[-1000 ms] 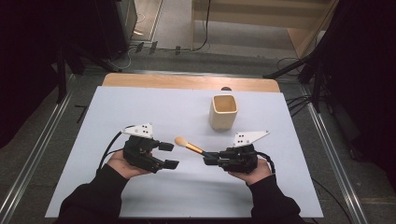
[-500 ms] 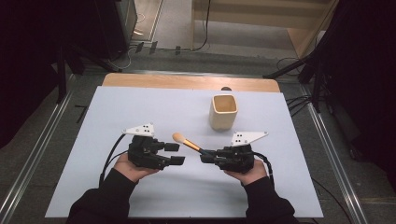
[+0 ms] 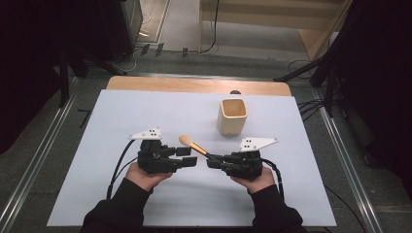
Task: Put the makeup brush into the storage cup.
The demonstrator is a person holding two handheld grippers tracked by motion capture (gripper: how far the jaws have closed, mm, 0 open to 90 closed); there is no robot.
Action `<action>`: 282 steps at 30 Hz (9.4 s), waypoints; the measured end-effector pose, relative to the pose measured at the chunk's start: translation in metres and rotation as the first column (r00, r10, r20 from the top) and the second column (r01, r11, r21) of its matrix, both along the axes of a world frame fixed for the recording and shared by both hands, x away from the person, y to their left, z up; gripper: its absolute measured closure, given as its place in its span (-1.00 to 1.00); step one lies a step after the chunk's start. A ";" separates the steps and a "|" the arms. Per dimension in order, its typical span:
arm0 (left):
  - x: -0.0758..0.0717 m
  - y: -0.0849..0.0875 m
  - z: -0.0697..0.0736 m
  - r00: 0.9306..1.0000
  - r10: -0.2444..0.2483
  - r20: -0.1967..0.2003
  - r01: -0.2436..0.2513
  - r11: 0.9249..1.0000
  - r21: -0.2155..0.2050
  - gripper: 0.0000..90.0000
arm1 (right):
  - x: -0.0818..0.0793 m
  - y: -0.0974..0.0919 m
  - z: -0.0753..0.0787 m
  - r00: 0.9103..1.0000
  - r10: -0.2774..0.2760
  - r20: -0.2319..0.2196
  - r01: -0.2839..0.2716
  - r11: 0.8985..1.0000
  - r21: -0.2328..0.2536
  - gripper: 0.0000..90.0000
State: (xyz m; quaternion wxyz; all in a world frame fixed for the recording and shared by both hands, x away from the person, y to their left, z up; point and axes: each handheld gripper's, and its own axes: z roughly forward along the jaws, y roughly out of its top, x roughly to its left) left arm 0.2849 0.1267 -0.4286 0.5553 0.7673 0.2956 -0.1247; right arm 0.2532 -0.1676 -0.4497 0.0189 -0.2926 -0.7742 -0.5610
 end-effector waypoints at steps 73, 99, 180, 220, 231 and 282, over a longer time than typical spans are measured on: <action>0.009 0.016 -0.003 0.986 0.049 -0.158 -0.078 0.979 -0.187 0.78 | 0.000 0.020 -0.006 1.000 0.025 0.006 -0.025 0.999 -0.024 -0.07; 0.009 0.003 0.034 0.968 -0.237 0.078 0.220 0.958 0.183 0.77 | -0.001 0.037 -0.009 0.988 0.144 0.058 -0.144 0.990 0.000 -0.29; 0.018 0.017 0.030 0.918 -0.322 0.232 0.273 0.937 0.218 -0.37 | 0.012 0.046 -0.007 0.985 0.127 0.114 -0.120 0.991 -0.065 0.75; -0.017 0.072 -0.015 0.943 -0.112 0.313 0.046 0.977 0.209 -0.62 | 0.013 0.010 0.004 0.993 0.017 0.116 -0.005 0.995 -0.103 0.75; -0.027 0.093 -0.014 0.929 -0.043 0.367 -0.006 0.991 0.131 -0.66 | 0.014 -0.003 0.011 0.992 -0.024 0.126 0.037 0.994 -0.100 0.75; -0.041 0.109 -0.018 0.916 0.021 0.402 -0.048 0.997 0.058 -0.69 | 0.065 -0.050 0.097 0.958 -0.217 0.186 0.235 0.968 -0.085 0.75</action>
